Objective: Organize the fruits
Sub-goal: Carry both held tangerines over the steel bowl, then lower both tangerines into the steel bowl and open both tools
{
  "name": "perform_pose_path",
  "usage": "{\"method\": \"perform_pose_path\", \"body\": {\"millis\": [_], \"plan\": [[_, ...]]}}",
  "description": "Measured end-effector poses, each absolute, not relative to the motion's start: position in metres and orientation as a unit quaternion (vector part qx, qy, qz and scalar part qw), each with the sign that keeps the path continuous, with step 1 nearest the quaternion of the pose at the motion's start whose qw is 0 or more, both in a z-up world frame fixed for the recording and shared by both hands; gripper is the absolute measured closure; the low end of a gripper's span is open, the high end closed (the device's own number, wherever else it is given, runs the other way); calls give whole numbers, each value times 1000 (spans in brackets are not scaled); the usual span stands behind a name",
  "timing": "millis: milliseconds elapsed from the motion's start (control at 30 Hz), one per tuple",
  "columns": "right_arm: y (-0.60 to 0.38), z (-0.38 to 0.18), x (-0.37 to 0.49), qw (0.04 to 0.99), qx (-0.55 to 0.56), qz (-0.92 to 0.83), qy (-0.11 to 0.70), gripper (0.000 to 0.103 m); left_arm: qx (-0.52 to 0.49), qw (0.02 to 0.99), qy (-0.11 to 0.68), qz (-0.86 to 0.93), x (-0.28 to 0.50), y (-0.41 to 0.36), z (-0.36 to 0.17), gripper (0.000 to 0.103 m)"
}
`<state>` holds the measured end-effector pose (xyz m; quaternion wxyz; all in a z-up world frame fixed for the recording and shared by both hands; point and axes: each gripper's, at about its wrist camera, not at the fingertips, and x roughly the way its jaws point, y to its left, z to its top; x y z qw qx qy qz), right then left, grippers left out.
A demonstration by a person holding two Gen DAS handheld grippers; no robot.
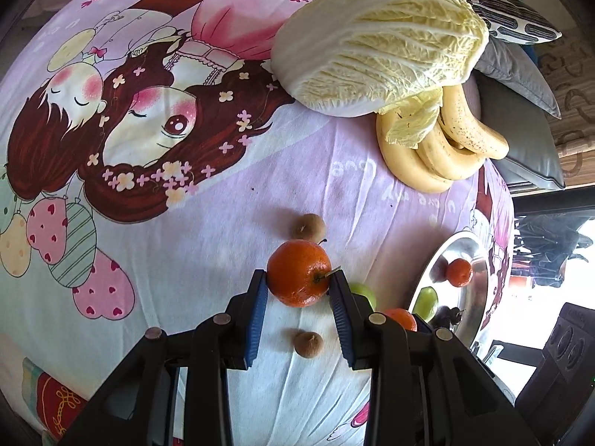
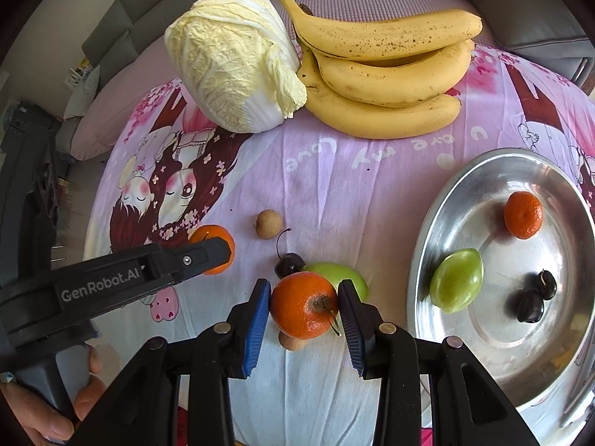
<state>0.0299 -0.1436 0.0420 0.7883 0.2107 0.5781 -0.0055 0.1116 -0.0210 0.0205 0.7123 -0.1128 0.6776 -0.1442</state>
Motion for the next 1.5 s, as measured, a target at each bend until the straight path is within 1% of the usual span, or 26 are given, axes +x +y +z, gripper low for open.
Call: {"method": "perform_pose_path", "body": {"millis": [333,667,1033,1300,1500], "plan": [[-150,47,-4,789,217,-7,575,63,-107,708,681,-151,82,-21,32,68],[-198,55,-38,794,234,-41,560,63,-87,707,682,-165,56,-49,42,68],[-266,34,-71,779,263,-87,563,63,-48,700,688,-186,44,-102,41,68],[-300,15,-88,766,271,-111,572,63,-19,681,702,-207,22,-150,24,68],[-312,5,-93,761,281,-114,574,63,-1,674,708,-211,14,-171,12,68]]}}
